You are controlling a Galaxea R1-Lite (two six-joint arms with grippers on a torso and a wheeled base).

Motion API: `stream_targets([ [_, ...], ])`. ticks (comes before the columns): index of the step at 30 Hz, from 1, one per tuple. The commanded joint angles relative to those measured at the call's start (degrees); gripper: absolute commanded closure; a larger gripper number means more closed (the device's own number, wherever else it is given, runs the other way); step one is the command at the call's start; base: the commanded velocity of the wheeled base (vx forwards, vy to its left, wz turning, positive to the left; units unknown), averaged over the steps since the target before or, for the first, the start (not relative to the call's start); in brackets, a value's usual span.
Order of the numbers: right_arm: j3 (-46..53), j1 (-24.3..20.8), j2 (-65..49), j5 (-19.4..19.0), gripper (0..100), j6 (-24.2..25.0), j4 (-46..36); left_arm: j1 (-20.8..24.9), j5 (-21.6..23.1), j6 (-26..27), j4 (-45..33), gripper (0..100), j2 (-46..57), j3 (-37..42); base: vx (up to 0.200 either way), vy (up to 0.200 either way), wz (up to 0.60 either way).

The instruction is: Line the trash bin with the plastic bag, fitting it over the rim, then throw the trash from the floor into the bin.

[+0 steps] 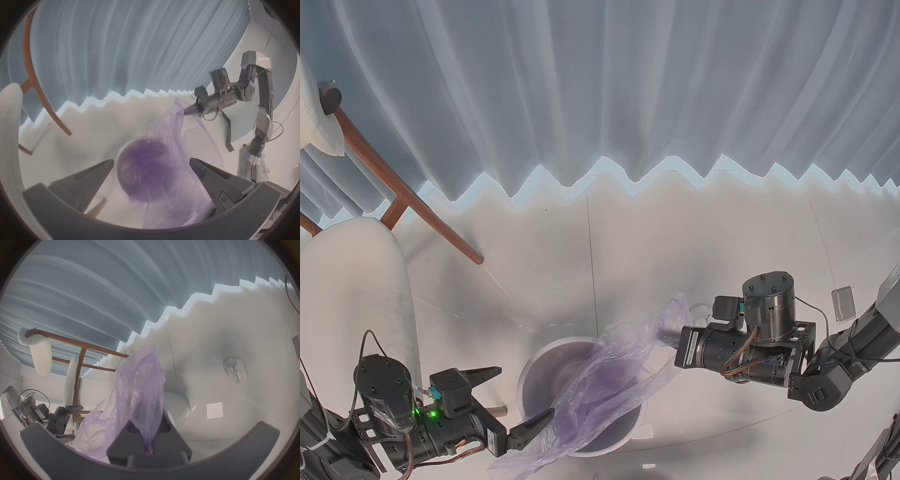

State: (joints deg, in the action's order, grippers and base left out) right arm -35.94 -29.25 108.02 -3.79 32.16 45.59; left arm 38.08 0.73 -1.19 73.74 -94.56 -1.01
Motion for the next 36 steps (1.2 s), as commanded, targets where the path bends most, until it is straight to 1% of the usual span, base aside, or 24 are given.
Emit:
stream_targets([
  [1, -0.1, 0.6, 0.5, 0.0, 100, 0.0, 0.0, 0.0, 0.2, 0.1, -5.1, 0, 3.7, 1.0, 0.000, 0.000, 0.00],
  [3, -0.1, 0.7, 0.6, 0.0, 100, 0.0, 0.0, 0.4, 0.4, 0.1, -7.5, 0, 4.7, 1.0, 0.000, 0.000, 0.00],
  [5, -0.3, 0.7, 0.9, 0.0, 100, 0.0, 0.0, 1.6, 1.6, 0.0, -9.1, 0, 6.2, 1.0, 0.000, 0.000, 0.00],
  [8, -0.2, 0.7, 1.0, 0.0, 100, 0.0, 0.0, 2.8, 4.4, -0.3, -9.1, 0, 6.6, 1.0, 0.000, 0.000, 0.00],
  [9, -0.3, 0.7, 1.1, 0.0, 100, 0.0, 0.0, 2.9, 6.2, -0.5, -9.1, 0, 6.6, 1.0, 0.000, 0.000, 0.00],
  [12, -0.4, 0.7, 1.6, 0.0, 100, -0.1, 0.0, 3.0, 7.5, -0.5, -9.2, 0, 6.6, 1.0, 0.000, 0.000, 0.00],
  [14, -0.4, 0.7, 1.7, 0.0, 100, -0.1, 0.0, 2.8, 8.4, -1.8, -9.8, 0, 6.1, 1.0, 0.000, 0.000, 0.00],
  [18, -0.5, 0.8, 1.6, 0.1, 100, 0.0, 0.0, 3.2, 8.7, -2.7, -11.8, 0, 5.7, 1.0, 0.000, 0.000, 0.00],
  [19, -0.6, 0.8, 1.5, 0.1, 100, 0.0, 0.0, 3.8, 9.0, -2.7, -13.3, 0, 5.6, 1.0, 0.000, 0.000, 0.00],
  [22, -0.7, 1.6, 1.6, 0.1, 100, -0.1, 0.0, 3.1, 9.5, -2.7, -16.3, 0, 5.7, 1.0, 0.000, 0.000, 0.00],
  [24, -0.8, 1.6, 1.6, 0.1, 100, -0.1, 0.0, 3.0, 9.4, -2.7, -16.9, 0, 5.7, 1.0, 0.000, 0.000, 0.00],
  [25, -1.1, 1.9, 1.5, 0.1, 100, 0.1, 0.0, 2.3, 8.8, -2.5, -19.1, 0, 5.7, 1.0, 0.000, 0.000, 0.00],
  [26, -1.1, 1.9, 1.5, 0.1, 100, 0.1, 0.0, 2.3, 8.8, -2.5, -19.1, 0, 5.7, 1.0, 0.000, 0.000, 0.00],
  [28, -1.6, 2.8, 1.6, 0.1, 100, 0.2, -0.1, 0.1, 7.9, -2.2, -21.7, 0, 5.4, 1.0, 0.000, 0.000, 0.00],
  [32, -1.9, 3.8, 1.8, 0.0, 100, 0.4, -0.1, 0.1, 8.2, -1.6, -22.1, 0, 4.3, 1.0, 0.000, 0.000, 0.00],
  [36, -2.4, 3.9, 1.8, -0.1, 100, 0.4, -0.1, 0.1, 8.5, -1.1, -22.0, 0, 5.4, 1.0, 0.000, 0.000, 0.00],
])
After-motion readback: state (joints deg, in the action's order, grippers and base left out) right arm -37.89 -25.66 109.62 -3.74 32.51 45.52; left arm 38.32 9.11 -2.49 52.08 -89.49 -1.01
